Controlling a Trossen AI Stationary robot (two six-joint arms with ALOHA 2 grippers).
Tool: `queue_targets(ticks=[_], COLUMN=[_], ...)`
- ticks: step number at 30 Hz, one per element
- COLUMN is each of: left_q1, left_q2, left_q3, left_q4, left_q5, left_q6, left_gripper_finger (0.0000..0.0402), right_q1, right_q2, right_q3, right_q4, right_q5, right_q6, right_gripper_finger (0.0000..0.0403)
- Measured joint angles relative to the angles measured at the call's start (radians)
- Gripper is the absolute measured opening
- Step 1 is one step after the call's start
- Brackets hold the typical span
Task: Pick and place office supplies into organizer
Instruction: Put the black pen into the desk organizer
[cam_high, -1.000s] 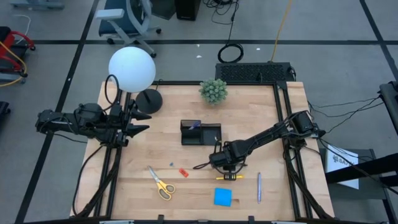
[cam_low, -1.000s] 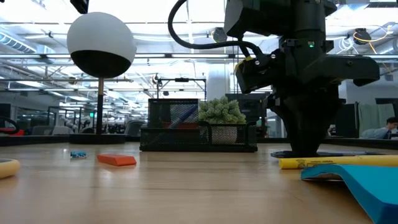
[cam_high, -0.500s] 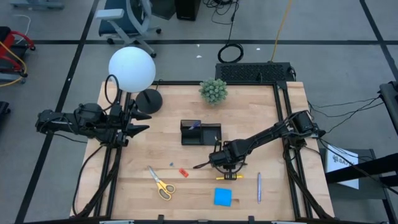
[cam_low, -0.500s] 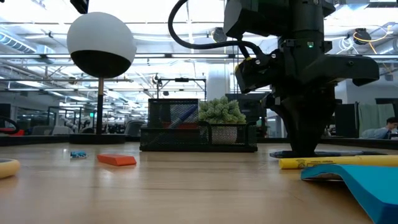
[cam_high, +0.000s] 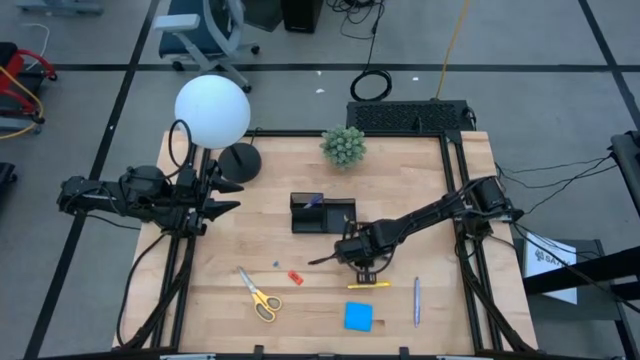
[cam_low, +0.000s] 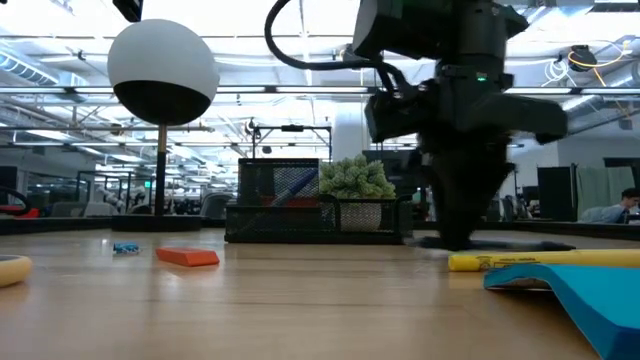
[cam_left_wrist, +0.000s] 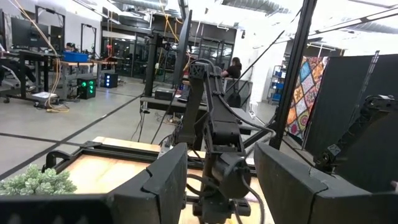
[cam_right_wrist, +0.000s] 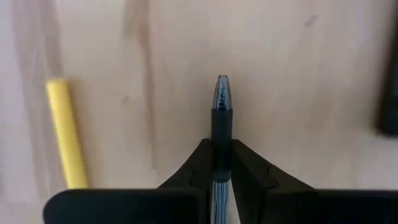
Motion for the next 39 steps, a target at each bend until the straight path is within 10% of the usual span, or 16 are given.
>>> queue_targets(ticks=[39], left_q1=[0.000], left_q2=[0.000], left_q3=[0.000], left_q4=[0.037], left_q5=[0.001], left_q6=[0.026], left_gripper_finger=[0.0191], right_q1=[-0.089], right_q2=[-0.242], right_q3=[0.006], right_q4=[0.421], right_q5=[-0.254], right_q6=[-0.132], right_gripper_finger=[0.0026])
